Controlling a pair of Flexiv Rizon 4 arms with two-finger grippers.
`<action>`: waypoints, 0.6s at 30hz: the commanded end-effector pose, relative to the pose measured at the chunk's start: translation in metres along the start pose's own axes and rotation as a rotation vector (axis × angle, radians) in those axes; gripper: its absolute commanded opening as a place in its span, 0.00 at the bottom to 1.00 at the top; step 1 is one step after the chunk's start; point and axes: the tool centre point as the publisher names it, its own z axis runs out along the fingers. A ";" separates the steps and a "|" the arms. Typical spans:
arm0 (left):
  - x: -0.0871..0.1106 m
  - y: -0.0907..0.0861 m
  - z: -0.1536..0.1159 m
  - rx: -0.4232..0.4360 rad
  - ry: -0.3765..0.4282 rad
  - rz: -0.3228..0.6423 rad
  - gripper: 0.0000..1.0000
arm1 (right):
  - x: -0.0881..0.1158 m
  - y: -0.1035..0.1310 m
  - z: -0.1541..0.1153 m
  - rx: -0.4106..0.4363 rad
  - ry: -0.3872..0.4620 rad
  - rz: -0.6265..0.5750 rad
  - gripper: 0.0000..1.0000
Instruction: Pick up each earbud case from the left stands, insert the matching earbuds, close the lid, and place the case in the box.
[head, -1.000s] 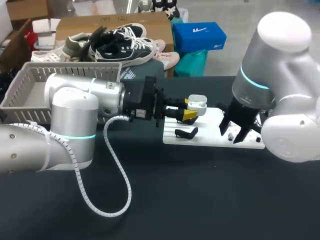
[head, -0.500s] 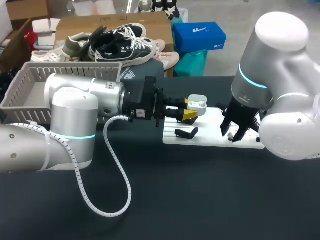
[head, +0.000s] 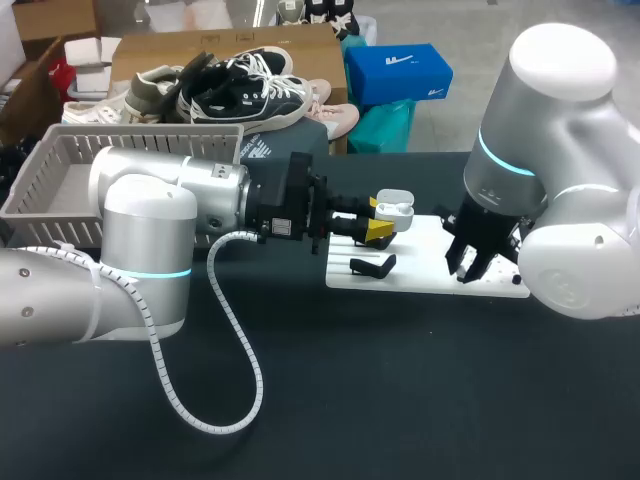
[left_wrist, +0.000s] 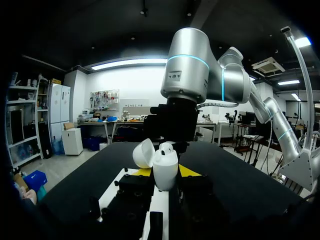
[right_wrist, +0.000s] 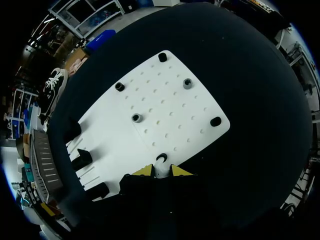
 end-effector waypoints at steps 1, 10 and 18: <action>0.000 0.001 0.000 0.001 -0.001 0.000 0.00 | -0.001 -0.003 -0.004 0.000 -0.001 0.003 0.00; 0.000 0.001 0.000 0.001 -0.001 0.000 0.00 | -0.003 -0.007 -0.017 -0.026 0.005 0.015 0.00; 0.000 0.001 0.000 0.001 -0.001 0.000 0.00 | -0.003 -0.013 -0.044 -0.074 0.027 0.006 0.00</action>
